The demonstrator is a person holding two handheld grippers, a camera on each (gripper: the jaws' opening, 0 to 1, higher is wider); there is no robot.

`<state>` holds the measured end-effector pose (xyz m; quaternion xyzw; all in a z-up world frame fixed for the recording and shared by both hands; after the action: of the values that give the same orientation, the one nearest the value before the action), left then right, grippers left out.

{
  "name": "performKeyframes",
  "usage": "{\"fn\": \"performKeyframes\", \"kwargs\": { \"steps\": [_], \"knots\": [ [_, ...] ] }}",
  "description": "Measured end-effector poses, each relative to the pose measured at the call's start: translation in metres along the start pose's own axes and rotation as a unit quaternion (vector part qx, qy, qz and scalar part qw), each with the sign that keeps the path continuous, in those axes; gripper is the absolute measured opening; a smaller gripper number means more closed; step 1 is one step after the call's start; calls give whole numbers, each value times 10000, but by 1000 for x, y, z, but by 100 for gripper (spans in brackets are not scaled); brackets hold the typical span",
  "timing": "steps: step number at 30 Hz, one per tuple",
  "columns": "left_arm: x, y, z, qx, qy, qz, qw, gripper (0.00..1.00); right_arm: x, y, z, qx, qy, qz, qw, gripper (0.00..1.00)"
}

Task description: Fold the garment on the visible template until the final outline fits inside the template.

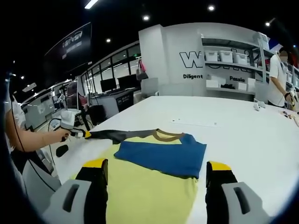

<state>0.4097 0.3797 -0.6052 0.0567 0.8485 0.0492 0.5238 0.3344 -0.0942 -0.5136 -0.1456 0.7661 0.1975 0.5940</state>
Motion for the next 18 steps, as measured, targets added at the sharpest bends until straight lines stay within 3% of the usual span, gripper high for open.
{"fn": "performKeyframes", "kwargs": {
  "steps": [5,12,18],
  "knots": [
    [-19,11,-16,-39,-214,129,9997,0,-1,4,1,-68,5,-32,10000,85],
    [-61,25,-36,-2,-639,424,9971,0,-2,5,1,-111,-20,-50,9999,84],
    [-84,28,-46,51,-744,934,9928,0,-5,7,-2,-136,-49,-44,9999,86]
  ]
}}
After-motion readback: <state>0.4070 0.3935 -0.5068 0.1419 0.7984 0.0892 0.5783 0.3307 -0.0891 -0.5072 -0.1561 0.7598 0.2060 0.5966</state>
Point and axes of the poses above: the point that each gripper's makers call its tool centre point, and the gripper's own axes: z roughly forward along the fingers, y roughly to its left, x roughly out of its underside, the point moved 4 cm from there along -z, roughly backward along the fingers, and after that the axes turned 11 degrees about -y, right-handed, at the moved point
